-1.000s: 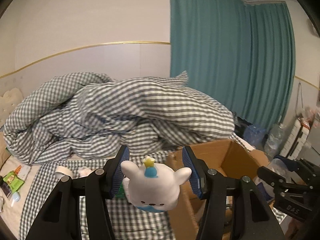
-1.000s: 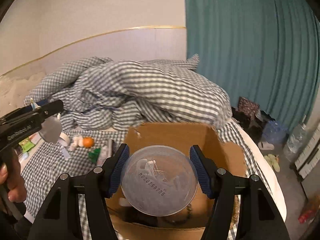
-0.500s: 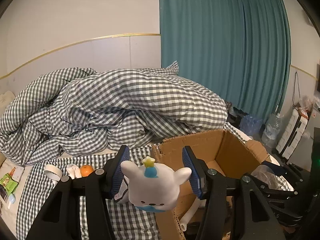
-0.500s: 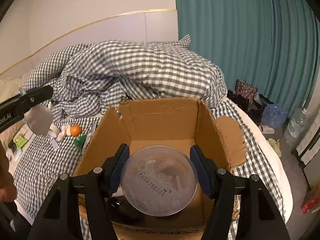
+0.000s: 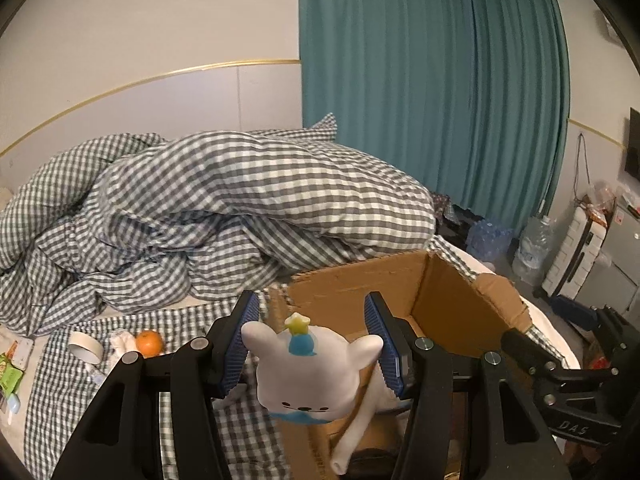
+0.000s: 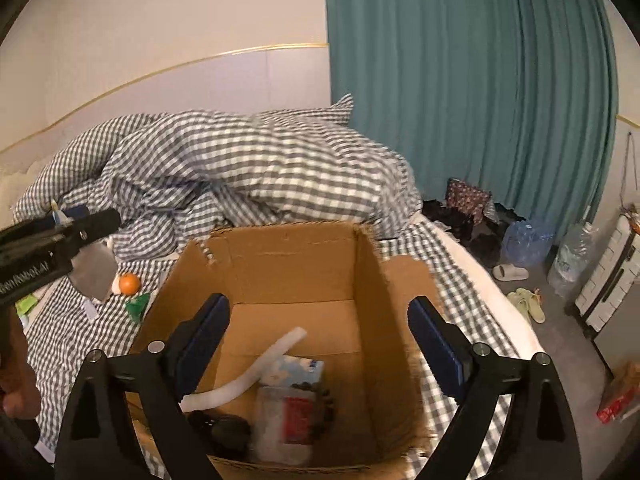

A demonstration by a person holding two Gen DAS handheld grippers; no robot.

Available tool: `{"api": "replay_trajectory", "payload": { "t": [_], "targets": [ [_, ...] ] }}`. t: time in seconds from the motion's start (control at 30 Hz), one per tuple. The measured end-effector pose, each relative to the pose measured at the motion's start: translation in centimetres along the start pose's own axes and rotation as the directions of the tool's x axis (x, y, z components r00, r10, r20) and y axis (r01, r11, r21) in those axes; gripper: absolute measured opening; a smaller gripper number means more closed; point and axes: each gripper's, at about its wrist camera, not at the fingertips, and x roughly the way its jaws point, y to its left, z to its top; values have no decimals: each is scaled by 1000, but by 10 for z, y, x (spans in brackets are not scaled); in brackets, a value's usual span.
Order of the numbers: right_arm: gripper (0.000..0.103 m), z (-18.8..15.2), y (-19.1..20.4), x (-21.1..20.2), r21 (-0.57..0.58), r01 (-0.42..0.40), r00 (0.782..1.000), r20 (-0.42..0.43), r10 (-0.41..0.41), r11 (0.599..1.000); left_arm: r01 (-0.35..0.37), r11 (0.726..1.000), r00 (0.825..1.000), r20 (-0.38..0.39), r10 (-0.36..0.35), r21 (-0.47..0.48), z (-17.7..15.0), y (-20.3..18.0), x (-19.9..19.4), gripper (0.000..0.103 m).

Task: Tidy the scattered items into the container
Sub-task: 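Open the right gripper to drop the clear bag into the box, then open the left gripper to drop the plush toy into the box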

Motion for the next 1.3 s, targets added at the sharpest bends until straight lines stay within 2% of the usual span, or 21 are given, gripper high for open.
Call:
{"api": "replay_trajectory", "payload": {
  "t": [0.4, 0.63, 0.67, 0.7, 0.77, 1.03, 1.23, 1.3],
  "targets": [
    [93, -8, -47, -14, 54, 75, 997, -9, -75, 996, 72, 996, 993, -97, -67, 51, -23, -56, 39, 56],
    [93, -11, -58, -16, 86, 78, 997, -10, -77, 993, 85, 994, 989, -129, -76, 66, -27, -65, 45, 59],
    [93, -11, -57, -16, 85, 78, 997, -10, -77, 993, 84, 994, 989, -127, -75, 64, -26, -64, 45, 65],
    [93, -10, -56, -16, 83, 76, 997, -9, -75, 994, 80, 995, 990, -120, -72, 62, -25, -63, 43, 80],
    [93, -9, -55, -17, 81, 74, 997, -7, -73, 994, 64, 996, 994, -90, -59, 63, -22, -59, 37, 96],
    [93, 0, -33, -21, 67, 50, 999, 12, -51, 997, 5, 998, 999, -44, -2, 61, -15, -37, 19, 103],
    [103, 12, 3, -26, 42, 34, 999, 35, -35, 999, -57, 998, 998, -21, 57, 30, -12, 4, 2, 103],
    [103, 17, 18, -26, 29, 26, 999, 37, -27, 999, -77, 997, 997, -16, 77, 15, -11, 19, -3, 103]
  ]
}}
